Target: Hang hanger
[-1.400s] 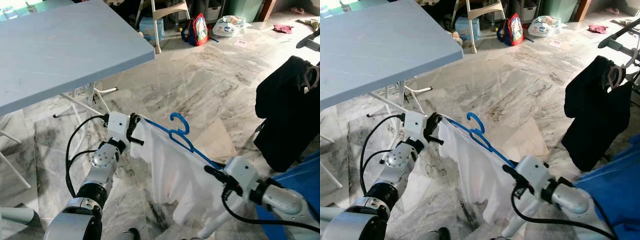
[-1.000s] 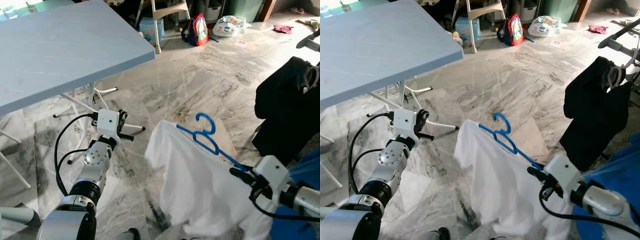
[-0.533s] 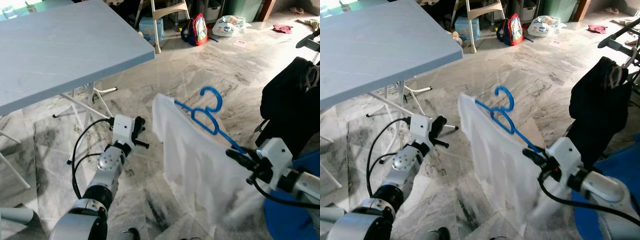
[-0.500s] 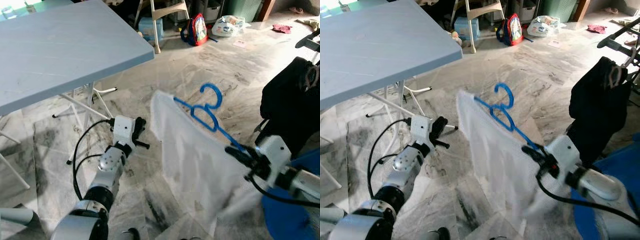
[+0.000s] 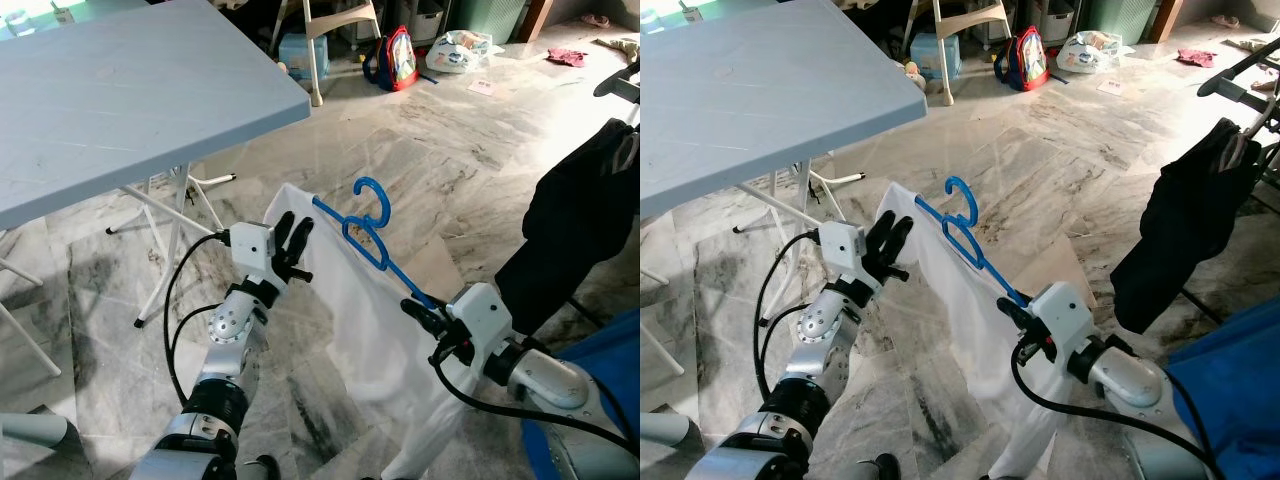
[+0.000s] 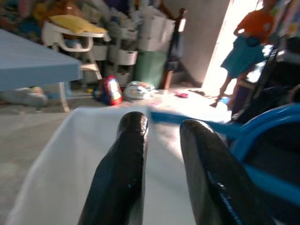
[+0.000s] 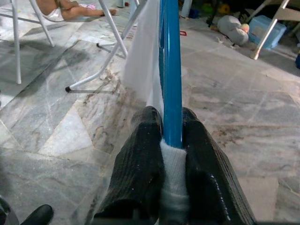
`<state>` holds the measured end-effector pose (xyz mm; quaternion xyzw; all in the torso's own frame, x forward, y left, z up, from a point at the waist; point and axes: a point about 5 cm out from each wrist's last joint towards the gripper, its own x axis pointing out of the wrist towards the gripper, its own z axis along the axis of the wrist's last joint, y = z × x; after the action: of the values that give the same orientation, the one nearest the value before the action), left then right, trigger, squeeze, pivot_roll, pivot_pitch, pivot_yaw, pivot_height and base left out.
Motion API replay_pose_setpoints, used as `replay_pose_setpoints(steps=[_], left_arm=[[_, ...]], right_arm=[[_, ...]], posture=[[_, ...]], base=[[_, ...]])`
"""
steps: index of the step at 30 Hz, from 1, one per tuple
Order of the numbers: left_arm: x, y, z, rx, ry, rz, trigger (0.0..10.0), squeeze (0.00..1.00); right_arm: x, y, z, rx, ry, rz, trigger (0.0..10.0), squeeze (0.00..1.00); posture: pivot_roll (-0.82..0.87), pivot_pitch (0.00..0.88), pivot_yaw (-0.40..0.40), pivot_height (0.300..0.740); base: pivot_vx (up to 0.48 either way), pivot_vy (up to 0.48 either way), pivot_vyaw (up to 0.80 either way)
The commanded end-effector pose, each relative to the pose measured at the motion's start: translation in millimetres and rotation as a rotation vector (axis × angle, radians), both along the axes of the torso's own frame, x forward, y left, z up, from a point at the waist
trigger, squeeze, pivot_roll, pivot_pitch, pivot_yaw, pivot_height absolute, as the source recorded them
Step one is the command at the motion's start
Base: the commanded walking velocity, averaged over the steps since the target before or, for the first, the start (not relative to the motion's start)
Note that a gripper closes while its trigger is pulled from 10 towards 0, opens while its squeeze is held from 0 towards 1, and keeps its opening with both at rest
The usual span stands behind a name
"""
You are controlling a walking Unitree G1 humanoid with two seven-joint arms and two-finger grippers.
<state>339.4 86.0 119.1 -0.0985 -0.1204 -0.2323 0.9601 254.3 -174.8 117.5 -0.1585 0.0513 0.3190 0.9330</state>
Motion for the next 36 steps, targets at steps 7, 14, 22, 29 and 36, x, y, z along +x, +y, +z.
replay_pose_setpoints(steps=[7,14,22,29,36], left_arm=[[-1.7,-2.8,-2,-0.036,0.033,-0.030,10.0,1.00],[-2.3,0.5,-10,-0.016,0.074,-0.013,10.0,1.00],[0.1,7.5,-15,0.020,0.108,0.043,10.0,1.00],[4.7,14.9,-15,0.053,0.114,0.094,10.0,1.00],[9.9,18.8,-11,0.043,0.124,0.124,10.0,0.00]], right_arm=[[0.7,10.6,10,0.006,-0.052,0.040,10.0,0.00],[-1.9,15.9,18,0.018,-0.061,0.081,10.0,0.00],[-2.4,16.6,29,0.022,-0.082,0.100,10.0,0.00],[-7.7,19.2,34,0.039,-0.069,0.134,10.0,0.00],[-12.3,22.0,35,0.042,-0.046,0.171,10.0,0.00]], posture=[[-0.09,0.170,0.020,0.740],[-0.10,0.173,0.015,0.740],[-0.11,0.172,0.014,0.740],[-0.11,0.173,0.015,0.740],[-0.11,0.173,0.016,0.740]], base=[[0.000,0.000,0.00],[0.000,0.000,0.00],[0.000,0.000,0.00],[0.000,0.000,0.00],[0.000,0.000,0.00]])
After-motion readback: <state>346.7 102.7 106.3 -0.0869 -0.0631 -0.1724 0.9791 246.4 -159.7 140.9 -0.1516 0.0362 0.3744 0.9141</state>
